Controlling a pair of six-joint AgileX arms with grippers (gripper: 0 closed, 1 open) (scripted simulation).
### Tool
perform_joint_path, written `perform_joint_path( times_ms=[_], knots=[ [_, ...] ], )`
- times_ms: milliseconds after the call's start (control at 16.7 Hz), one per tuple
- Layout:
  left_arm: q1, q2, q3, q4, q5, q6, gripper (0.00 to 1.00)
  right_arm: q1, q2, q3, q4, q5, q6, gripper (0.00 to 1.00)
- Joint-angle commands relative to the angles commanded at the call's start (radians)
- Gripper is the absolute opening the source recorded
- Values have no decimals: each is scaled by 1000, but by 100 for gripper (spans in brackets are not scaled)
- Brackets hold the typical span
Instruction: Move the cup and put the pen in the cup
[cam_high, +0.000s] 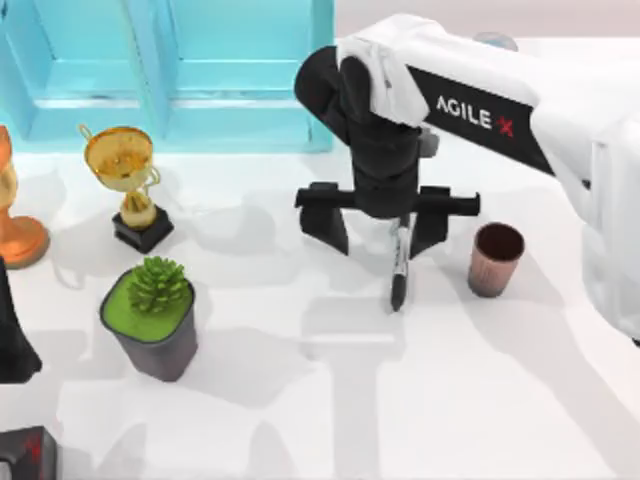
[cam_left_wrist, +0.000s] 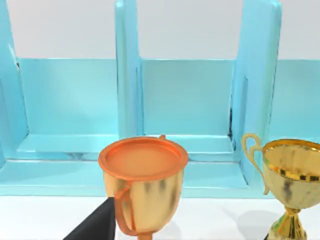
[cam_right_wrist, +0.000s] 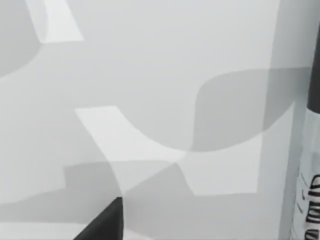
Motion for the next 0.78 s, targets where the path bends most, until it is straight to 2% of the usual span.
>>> perform_joint_path(
  times_ms=[240,720,780],
  knots=[
    [0,0,0,0,0,0,100,0,0,0,0,0,0,2],
    [0,0,0,0,0,0,100,0,0,0,0,0,0,0],
    [0,0,0,0,0,0,100,13,-50,37,8,-35,27,0]
  ],
)
